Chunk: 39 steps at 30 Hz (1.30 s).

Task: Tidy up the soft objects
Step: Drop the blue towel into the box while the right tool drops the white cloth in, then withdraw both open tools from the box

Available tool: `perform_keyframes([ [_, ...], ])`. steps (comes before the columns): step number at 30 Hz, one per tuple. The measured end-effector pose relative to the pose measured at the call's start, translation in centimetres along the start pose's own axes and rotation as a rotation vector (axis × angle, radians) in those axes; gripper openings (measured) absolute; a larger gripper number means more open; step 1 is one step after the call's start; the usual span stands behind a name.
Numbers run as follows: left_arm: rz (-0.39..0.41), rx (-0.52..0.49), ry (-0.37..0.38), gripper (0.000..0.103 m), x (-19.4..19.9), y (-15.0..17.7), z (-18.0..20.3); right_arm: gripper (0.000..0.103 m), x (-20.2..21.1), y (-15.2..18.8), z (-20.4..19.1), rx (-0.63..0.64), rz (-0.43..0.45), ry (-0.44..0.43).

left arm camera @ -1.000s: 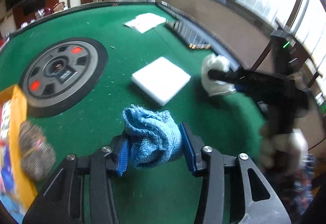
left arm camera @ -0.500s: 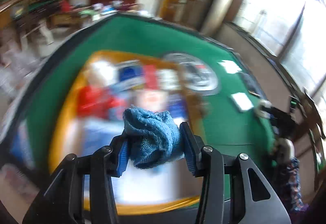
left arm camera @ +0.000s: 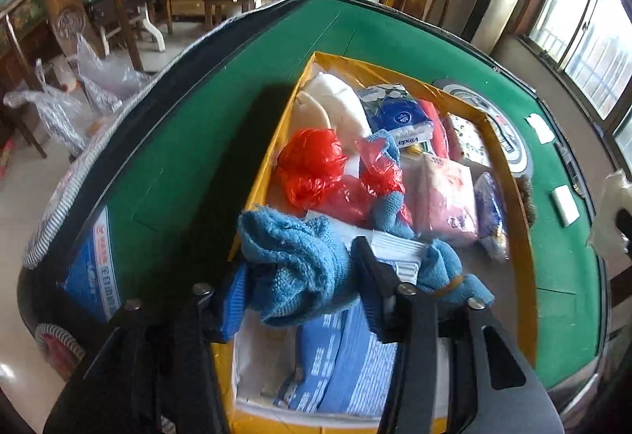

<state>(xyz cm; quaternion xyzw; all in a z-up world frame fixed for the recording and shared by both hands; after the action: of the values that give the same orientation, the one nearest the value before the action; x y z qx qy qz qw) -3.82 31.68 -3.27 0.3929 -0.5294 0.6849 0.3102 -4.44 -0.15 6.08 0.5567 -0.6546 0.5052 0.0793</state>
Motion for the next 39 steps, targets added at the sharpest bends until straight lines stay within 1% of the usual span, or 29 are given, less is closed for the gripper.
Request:
perform_keyframes([
  [1,0.001,-0.018,-0.010,0.062,-0.1,0.1,0.3,0.029,-1.1,0.2,-1.3,0.012,-0.023,-0.025],
  [3,-0.001,-0.076,-0.041,0.070,-0.4,0.5,1.3,0.029,-3.8,0.3,-4.2,0.036,-0.077,-0.073],
  [4,-0.002,-0.095,-0.051,0.072,-0.5,0.7,1.7,0.029,-4.9,0.3,-5.2,0.046,-0.097,-0.085],
  [6,-0.006,-0.099,-0.036,0.072,-0.4,0.9,1.7,0.029,-7.5,0.8,-7.4,0.068,-0.144,-0.105],
  [7,-0.017,-0.077,0.007,0.072,-0.2,1.1,1.6,0.029,-8.5,1.2,-8.2,0.069,-0.167,-0.119],
  [8,-0.042,-0.023,0.085,0.072,-0.1,1.3,1.3,0.029,-9.6,1.6,-9.0,0.063,-0.198,-0.144],
  [9,-0.052,0.028,0.137,0.072,-0.2,1.4,0.7,0.029,-10.8,2.1,-9.9,0.054,-0.235,-0.175],
  [10,-0.025,0.068,0.197,0.072,0.4,1.2,0.1,0.029,-11.8,2.8,-10.7,0.049,-0.268,-0.199],
  [12,0.000,0.106,0.241,0.072,1.3,1.1,-0.6,0.029,-13.2,4.2,-11.7,0.049,-0.312,-0.226],
  [13,0.008,0.128,0.274,0.072,1.6,1.1,-0.8,0.029,-14.0,5.0,-12.4,0.053,-0.335,-0.230],
  [14,0.021,0.146,0.291,0.072,2.0,1.1,-1.1,0.029,-14.6,5.6,-12.6,0.056,-0.350,-0.226],
  [17,0.059,0.167,0.289,0.072,3.1,1.0,-1.9,0.029,-16.1,6.3,-12.5,0.044,-0.376,-0.196],
  [19,0.076,0.193,0.304,0.072,3.7,1.1,-2.5,0.029,-16.6,6.7,-11.3,0.031,-0.385,-0.135],
  [20,0.085,0.208,0.310,0.072,4.1,1.2,-2.9,0.026,-16.7,6.8,-10.9,0.024,-0.387,-0.114],
  [22,0.099,0.219,0.310,0.072,4.7,1.1,-3.3,0.026,-15.9,7.1,-10.4,0.018,-0.390,-0.116],
  [26,0.129,0.246,0.312,0.072,5.5,1.3,-4.4,0.026,-14.3,8.3,-9.8,0.078,-0.383,-0.003],
  [28,0.136,0.253,0.306,0.072,5.7,1.4,-4.7,0.026,-14.1,8.5,-9.5,0.088,-0.401,0.025],
  [29,0.141,0.257,0.300,0.072,5.9,1.5,-4.9,0.024,-13.8,8.9,-9.5,0.113,-0.397,0.048],
  [31,0.148,0.260,0.288,0.072,6.1,1.6,-5.1,0.025,-13.5,9.1,-9.9,0.156,-0.398,0.087],
  [32,0.150,0.259,0.282,0.072,6.1,1.6,-5.2,0.028,-13.6,9.3,-10.3,0.174,-0.402,0.094],
  [33,0.152,0.258,0.277,0.072,6.2,1.6,-5.3,0.036,-13.7,9.5,-10.8,0.199,-0.413,0.097],
  [34,0.155,0.255,0.271,0.072,6.3,1.7,-5.3,0.040,-13.8,9.7,-11.3,0.218,-0.420,0.089],
  [35,0.157,0.252,0.266,0.072,6.4,1.7,-5.4,0.052,-13.4,9.9,-11.7,0.235,-0.422,0.082],
  [36,0.158,0.248,0.262,0.072,6.4,1.7,-5.3,0.059,-13.1,9.9,-11.9,0.246,-0.416,0.079],
  [39,0.160,0.241,0.256,0.072,6.4,1.8,-5.2,0.060,-11.6,9.4,-12.3,0.267,-0.372,0.057],
])
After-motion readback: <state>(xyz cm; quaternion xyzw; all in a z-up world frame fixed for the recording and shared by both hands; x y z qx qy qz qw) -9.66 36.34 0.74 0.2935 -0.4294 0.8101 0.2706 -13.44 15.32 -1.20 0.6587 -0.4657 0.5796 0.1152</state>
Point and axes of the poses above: each gripper's, at about its wrist camera, not at the fingertips, and x roughly against the way its jaws point, z to its right, y to its underside, the point moved 7 cm from there along -x, roughly the way its jaws point, and after that the axes turned 5 degrees about -z, right-handed, at the moved point
